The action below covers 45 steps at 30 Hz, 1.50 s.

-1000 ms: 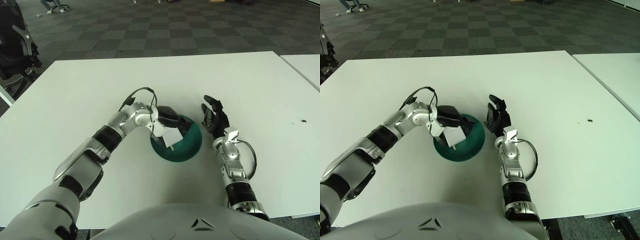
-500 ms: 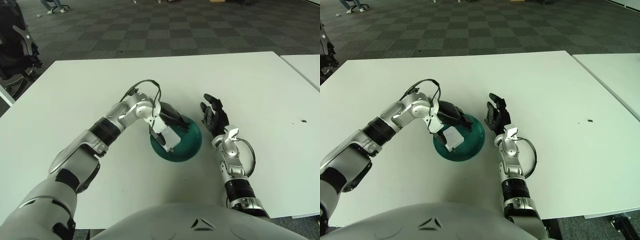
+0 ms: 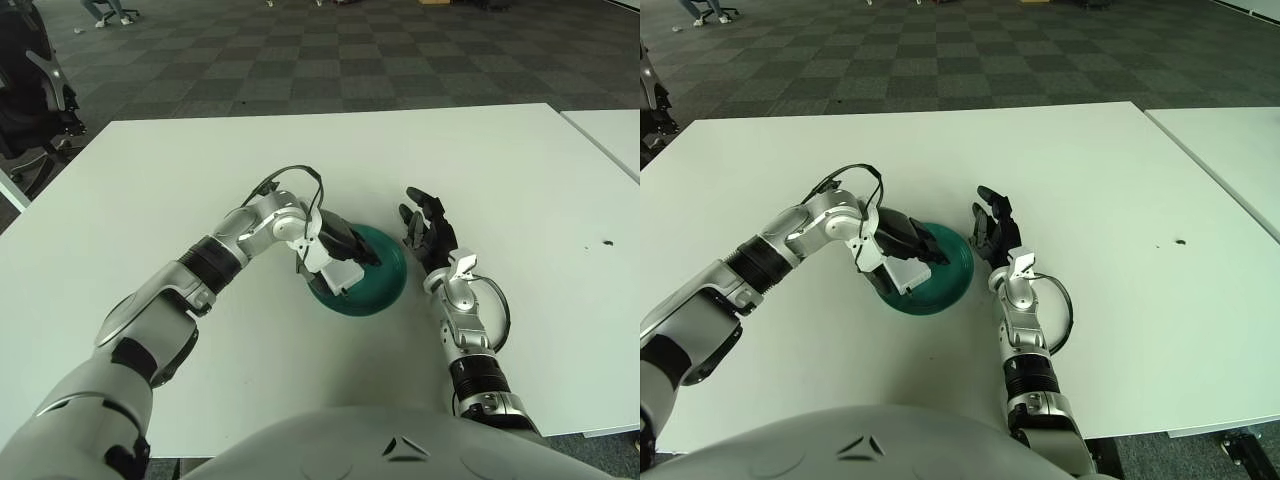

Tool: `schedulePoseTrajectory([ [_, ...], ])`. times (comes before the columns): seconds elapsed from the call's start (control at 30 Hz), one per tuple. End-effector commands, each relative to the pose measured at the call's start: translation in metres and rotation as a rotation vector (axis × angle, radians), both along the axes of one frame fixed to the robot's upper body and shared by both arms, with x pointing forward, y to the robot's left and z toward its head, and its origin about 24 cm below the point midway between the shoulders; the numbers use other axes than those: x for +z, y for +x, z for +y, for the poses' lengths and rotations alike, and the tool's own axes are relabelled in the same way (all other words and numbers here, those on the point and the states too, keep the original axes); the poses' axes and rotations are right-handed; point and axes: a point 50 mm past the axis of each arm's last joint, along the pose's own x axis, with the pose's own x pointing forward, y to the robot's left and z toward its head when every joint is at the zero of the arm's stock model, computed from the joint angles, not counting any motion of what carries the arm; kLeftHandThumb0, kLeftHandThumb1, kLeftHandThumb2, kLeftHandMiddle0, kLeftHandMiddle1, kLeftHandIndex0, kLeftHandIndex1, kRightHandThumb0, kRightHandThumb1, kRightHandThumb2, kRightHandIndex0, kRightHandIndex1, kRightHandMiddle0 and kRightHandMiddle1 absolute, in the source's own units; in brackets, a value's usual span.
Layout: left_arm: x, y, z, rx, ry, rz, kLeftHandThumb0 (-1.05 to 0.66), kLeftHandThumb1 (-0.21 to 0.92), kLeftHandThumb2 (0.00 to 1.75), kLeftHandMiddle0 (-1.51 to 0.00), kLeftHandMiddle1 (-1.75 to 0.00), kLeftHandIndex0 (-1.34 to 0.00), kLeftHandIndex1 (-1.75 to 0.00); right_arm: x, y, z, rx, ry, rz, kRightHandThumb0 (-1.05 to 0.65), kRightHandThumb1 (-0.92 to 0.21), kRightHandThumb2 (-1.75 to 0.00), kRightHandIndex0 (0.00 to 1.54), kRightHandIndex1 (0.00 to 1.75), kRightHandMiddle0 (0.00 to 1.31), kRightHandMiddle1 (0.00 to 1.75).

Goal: Put the charger into the plate.

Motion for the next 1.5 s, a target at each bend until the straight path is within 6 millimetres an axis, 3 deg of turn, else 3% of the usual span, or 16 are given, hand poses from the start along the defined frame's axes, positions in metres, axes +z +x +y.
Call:
schedulePoseTrajectory([
  [0.0,0.024,0.008,0.015,0.017,-0.017,-0.048,-1.05,0.92,0.83,-0.06,0.00,0.00,-0.01,-0.061,-0.044,-0.005,-0.013,-0.019,0.345,-0.70,-0.92,-0.85,0.40,0.04,0.00,0.82],
  [0.27,0.032,0.012,0.030,0.086,-0.160,-0.029,-1.05,0.92,0.79,-0.04,0.00,0.00,0.00,-0.062,-0.047,-0.004,0.008,0.040,0.364,-0.71,-0.92,-0.85,0.32,0.01,0.00,0.70],
  [0.37,0.024,0.014,0.050,0.186,-0.330,-0.011,-1.05,0.92,0.77,-0.03,0.00,0.00,0.00,-0.062,-0.048,-0.004,0.012,0.064,0.360,-0.72,-0.92,-0.84,0.29,0.00,0.00,0.66],
  [0.53,0.021,0.006,0.065,0.374,-0.699,0.039,-1.05,0.92,0.77,0.00,0.00,0.00,0.00,-0.061,-0.049,-0.006,0.011,0.057,0.361,-0.73,-0.92,-0.83,0.25,0.00,0.00,0.62],
  [0.7,-0.003,0.002,0.088,0.632,-0.970,0.153,-1.05,0.92,0.85,0.00,0.00,0.00,0.00,-0.060,-0.050,-0.009,0.008,0.045,0.373,-0.76,-0.92,-0.84,0.24,0.00,0.00,0.59],
  [1.0,-0.004,-0.004,0.086,0.862,-1.446,0.299,-1.05,0.92,0.95,0.00,0.00,0.00,0.00,-0.059,-0.051,-0.012,0.019,0.021,0.389,-0.82,-0.92,-0.88,0.28,0.02,0.00,0.66],
  [1.23,-0.011,-0.012,0.081,1.015,-1.540,0.224,-1.05,0.92,1.02,0.00,0.00,0.00,0.00,-0.061,-0.051,-0.012,0.024,0.013,0.408,-0.81,-0.92,-0.89,0.30,0.02,0.00,0.68],
  [1.4,-0.051,-0.019,0.087,1.230,-1.562,0.250,-1.05,0.92,1.07,0.00,0.00,0.00,0.00,-0.063,-0.051,-0.014,0.020,0.025,0.421,-0.80,-0.92,-0.89,0.31,0.02,0.00,0.71],
  [1.47,-0.058,-0.020,0.088,1.268,-1.565,0.254,-1.05,0.92,1.09,0.00,0.00,0.00,0.00,-0.063,-0.052,-0.015,0.020,0.027,0.422,-0.80,-0.92,-0.88,0.32,0.02,0.00,0.72],
])
